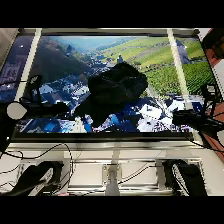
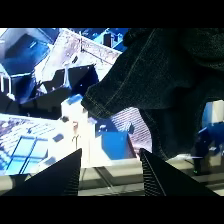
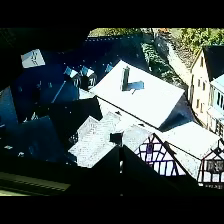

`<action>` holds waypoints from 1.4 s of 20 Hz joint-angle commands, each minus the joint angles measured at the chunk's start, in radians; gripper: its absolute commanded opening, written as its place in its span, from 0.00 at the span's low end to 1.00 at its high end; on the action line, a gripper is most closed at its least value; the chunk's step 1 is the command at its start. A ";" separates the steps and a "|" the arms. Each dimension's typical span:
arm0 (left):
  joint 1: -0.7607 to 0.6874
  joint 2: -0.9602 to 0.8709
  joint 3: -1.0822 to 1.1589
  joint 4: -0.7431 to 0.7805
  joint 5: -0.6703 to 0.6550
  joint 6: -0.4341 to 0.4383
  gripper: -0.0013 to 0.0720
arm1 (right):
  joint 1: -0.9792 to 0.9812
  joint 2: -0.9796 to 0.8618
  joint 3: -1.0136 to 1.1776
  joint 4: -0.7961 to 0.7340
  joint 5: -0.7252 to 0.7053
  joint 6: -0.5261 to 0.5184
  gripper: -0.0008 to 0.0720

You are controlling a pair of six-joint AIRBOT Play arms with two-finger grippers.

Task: Fold the clothes and pants, and hang the long-sleeved shirts on hangers.

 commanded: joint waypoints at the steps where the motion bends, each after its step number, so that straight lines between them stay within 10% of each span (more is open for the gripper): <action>1: -0.001 -0.002 0.000 0.000 0.000 0.000 0.60 | 0.000 0.001 0.000 0.000 -0.002 0.000 0.07; 18: -0.001 -0.031 -0.009 -0.029 0.079 0.001 0.60 | 0.000 -0.001 0.000 -0.017 -0.099 -0.002 0.09; 22: -0.033 -0.161 -0.071 -0.274 0.076 0.159 0.73 | 0.000 -0.001 0.000 -0.053 -0.102 -0.002 0.09; 28: -0.219 -0.360 -0.130 -0.373 0.214 0.161 0.92 | 0.000 -0.001 0.000 -0.058 -0.175 -0.002 0.09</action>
